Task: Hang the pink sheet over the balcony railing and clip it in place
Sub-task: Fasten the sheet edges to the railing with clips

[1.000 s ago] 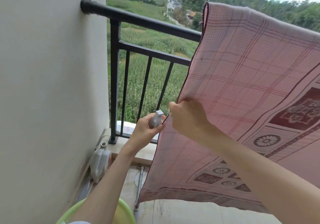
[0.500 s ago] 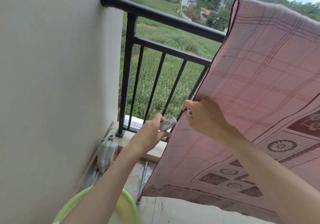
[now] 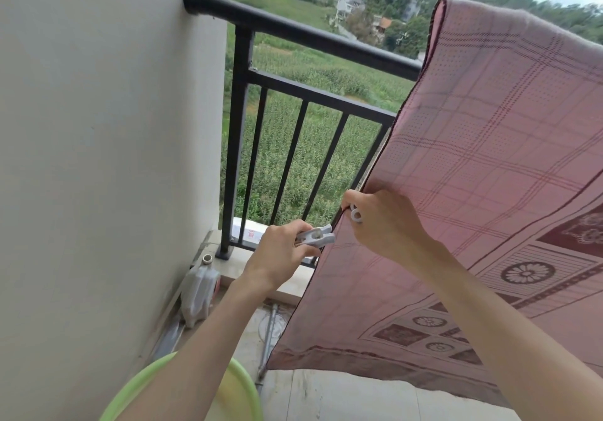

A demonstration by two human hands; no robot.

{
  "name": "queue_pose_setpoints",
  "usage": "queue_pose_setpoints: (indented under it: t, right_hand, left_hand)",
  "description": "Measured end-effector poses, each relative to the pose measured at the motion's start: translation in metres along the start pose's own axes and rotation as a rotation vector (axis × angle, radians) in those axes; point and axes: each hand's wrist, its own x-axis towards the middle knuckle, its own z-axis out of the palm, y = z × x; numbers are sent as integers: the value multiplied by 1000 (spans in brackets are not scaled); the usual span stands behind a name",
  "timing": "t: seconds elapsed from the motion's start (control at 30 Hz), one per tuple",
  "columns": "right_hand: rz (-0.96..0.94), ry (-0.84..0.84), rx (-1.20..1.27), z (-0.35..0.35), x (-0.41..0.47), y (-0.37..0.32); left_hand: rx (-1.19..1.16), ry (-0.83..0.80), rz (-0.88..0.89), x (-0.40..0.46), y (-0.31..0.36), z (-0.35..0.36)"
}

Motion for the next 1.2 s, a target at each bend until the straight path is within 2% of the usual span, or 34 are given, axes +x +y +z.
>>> queue_pose_setpoints:
  t: [0.3,0.7,0.77,0.87,0.97,1.07,1.2]
  right_hand:
    - [-7,2,15,0,-1,1]
    - [13,-3,43,2,-5,1]
    - [26,31,122,5,-9,0]
    - [25,214,299,17,-30,-4]
    - [-28,323,328,56,-63,-9]
    - [98,197,390,117,-94,-14]
    - [416,-125,501,197,-117,-25]
  left_hand:
    - [185,9,60,5,18,0]
    - [164,-13,120,24,25,3]
    - [71,-3,117,26,18,6]
    - [-260,-40,-13,22,0,12]
    - [-308,-150,-139,10,-35,32]
    - [-236,-293,-197,-7,-79,62]
    - [-254,-427,-233,-20,-124,95]
